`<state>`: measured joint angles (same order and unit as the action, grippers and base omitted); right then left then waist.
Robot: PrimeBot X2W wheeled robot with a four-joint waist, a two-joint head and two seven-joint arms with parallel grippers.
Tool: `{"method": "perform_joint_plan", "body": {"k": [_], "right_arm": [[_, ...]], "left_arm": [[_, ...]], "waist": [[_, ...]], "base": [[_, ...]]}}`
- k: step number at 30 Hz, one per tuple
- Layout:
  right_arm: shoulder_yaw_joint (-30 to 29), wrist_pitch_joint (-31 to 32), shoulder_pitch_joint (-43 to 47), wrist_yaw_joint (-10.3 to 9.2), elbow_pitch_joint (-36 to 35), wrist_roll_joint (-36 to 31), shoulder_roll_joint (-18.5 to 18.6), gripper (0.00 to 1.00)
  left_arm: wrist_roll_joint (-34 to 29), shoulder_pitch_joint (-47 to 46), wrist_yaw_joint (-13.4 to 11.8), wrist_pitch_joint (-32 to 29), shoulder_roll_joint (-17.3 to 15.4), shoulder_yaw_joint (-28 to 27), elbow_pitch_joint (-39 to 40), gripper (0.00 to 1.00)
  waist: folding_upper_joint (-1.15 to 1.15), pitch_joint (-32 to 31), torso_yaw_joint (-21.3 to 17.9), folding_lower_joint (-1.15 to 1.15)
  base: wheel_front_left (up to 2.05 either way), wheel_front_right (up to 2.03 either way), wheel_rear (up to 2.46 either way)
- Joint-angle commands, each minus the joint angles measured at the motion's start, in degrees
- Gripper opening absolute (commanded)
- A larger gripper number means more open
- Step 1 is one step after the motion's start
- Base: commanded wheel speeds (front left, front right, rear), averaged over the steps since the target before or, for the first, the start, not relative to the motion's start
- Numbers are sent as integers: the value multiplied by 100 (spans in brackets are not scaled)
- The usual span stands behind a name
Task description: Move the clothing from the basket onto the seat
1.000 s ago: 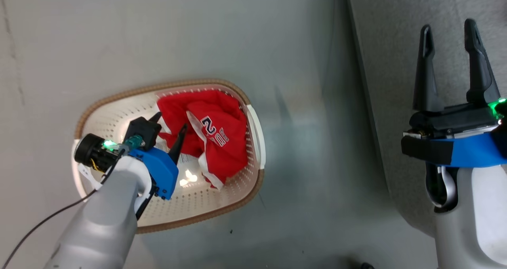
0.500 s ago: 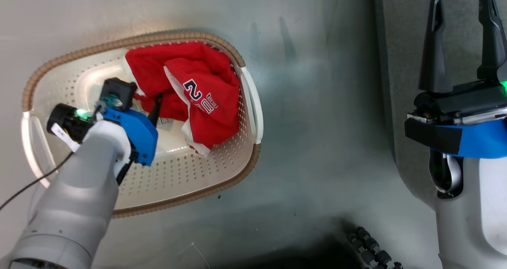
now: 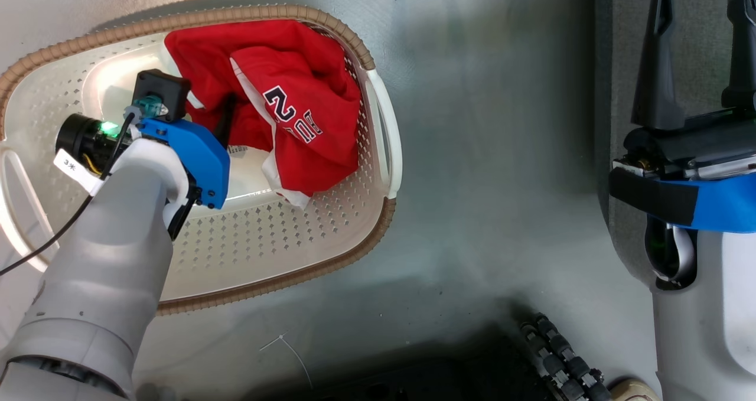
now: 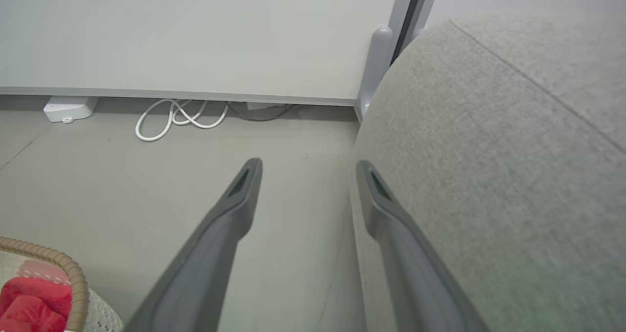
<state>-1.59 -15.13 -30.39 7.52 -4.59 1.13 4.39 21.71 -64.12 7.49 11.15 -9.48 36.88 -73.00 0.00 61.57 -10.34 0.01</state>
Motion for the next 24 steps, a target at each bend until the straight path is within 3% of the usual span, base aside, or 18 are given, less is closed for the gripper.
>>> {"method": "perform_joint_plan", "body": {"k": [1,5,6,7,16,24], "right_arm": [[-9,-4,-36,-6,-17,-1,-14,100],[0,-4,-49,-6,-10,26,-29,100],[-6,-4,-50,-6,-7,32,-30,100],[-21,-4,-49,-6,4,39,-34,100],[-56,-4,-81,-6,75,56,-49,100],[-148,-4,96,-6,205,56,-63,100]], "left_arm": [[54,-108,-6,44,9,46,-15,100],[64,-175,-6,173,27,168,12,100],[81,-167,-6,179,31,200,6,79],[110,-189,-6,221,19,246,6,0],[404,-87,-6,279,95,513,155,0],[690,312,-6,389,62,1064,662,0]], "waist": [[0,36,11,-1],[0,69,-4,-1],[0,72,-6,-1],[0,77,-8,-1],[0,-76,55,-1],[0,-638,279,-1]], "base": [[0,0,0],[0,0,0],[0,0,0],[0,0,0],[0,0,0],[0,0,0]]}}
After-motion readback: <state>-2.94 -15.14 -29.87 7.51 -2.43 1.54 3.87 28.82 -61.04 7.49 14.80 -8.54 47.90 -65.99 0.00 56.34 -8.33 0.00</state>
